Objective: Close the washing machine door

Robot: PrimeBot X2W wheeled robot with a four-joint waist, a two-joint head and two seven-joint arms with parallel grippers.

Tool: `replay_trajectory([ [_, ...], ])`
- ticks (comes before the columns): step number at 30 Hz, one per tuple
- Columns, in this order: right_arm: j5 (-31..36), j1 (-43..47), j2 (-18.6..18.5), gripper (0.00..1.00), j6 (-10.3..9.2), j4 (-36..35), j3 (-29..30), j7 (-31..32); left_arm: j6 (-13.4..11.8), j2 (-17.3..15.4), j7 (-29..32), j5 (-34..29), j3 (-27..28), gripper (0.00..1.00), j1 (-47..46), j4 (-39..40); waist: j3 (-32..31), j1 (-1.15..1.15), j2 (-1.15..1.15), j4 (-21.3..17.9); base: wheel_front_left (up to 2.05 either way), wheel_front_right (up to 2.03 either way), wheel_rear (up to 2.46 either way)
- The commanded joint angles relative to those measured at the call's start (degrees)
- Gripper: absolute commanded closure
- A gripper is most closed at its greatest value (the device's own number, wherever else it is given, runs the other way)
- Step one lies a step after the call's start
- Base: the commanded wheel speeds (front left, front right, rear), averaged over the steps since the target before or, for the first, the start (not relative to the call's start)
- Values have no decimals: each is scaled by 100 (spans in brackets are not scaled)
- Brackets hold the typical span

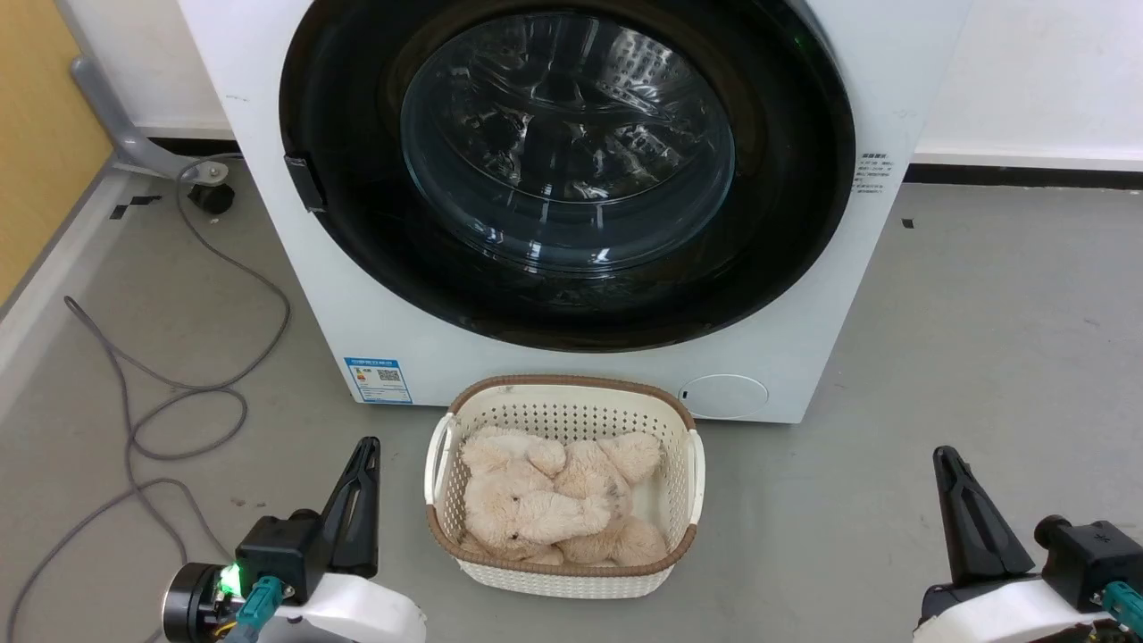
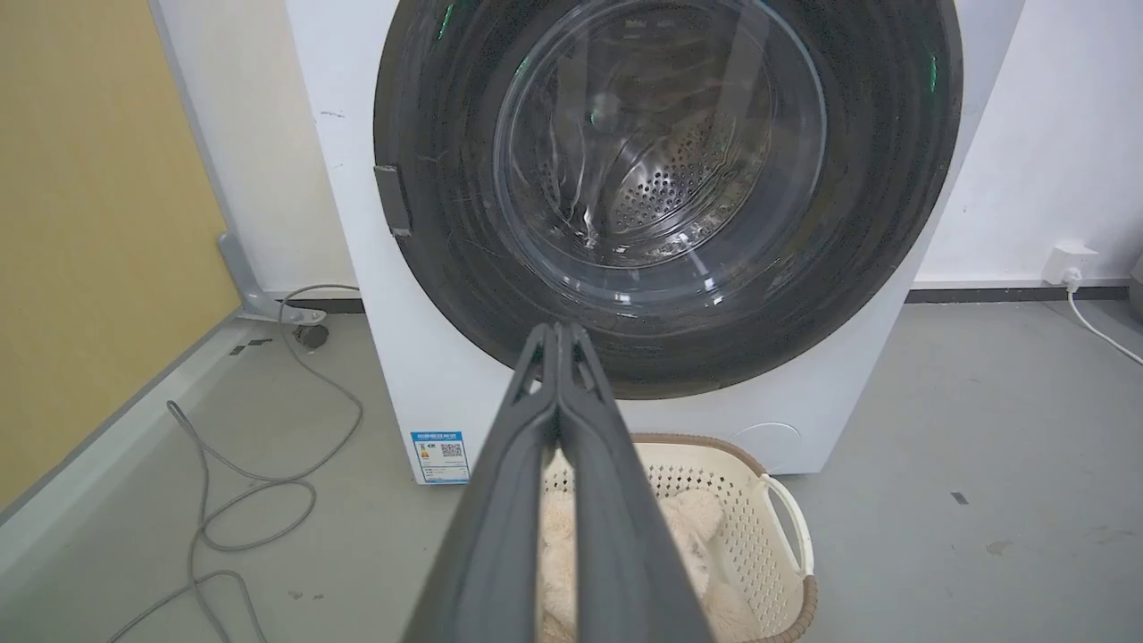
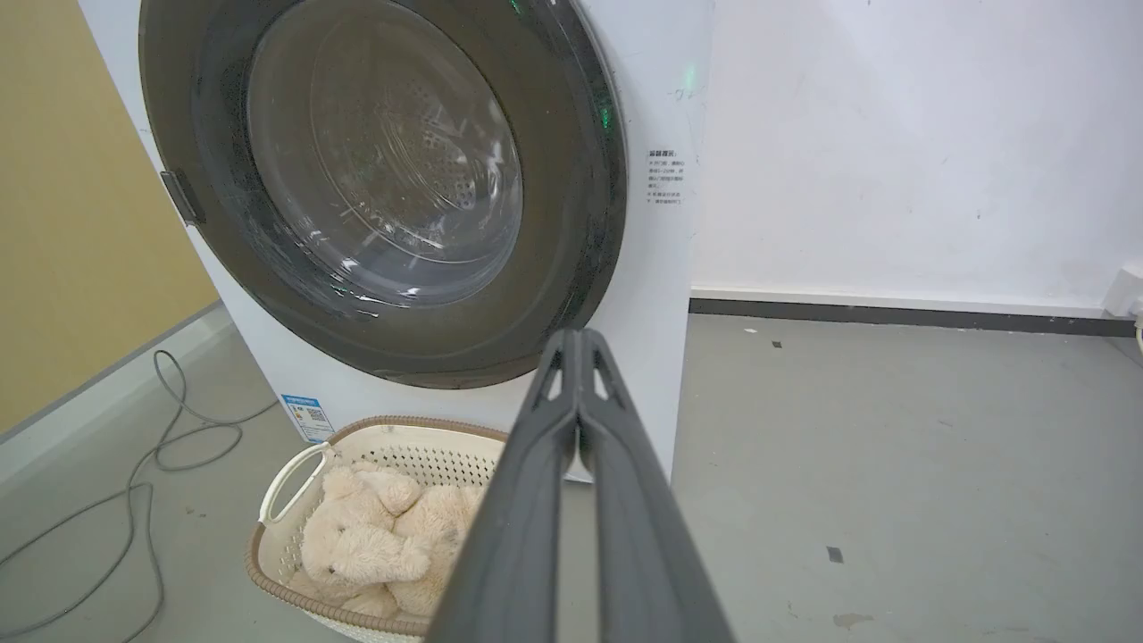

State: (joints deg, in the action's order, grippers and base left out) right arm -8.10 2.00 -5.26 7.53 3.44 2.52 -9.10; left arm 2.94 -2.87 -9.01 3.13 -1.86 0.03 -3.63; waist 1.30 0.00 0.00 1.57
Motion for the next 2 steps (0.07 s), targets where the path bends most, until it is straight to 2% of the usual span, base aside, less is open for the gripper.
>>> replay_trajectory([
  [1, 51, -74, 38, 100, -2, -49, -13, 42, -46, 0, 38, -34, 16, 100, -1, 42, -2, 0, 0, -2, 0, 0, 0],
  [2, 61, -76, 41, 100, -2, -53, -16, 54, -49, 0, 50, -38, 19, 100, -1, 46, -4, 0, 0, -5, 0, 0, 0],
])
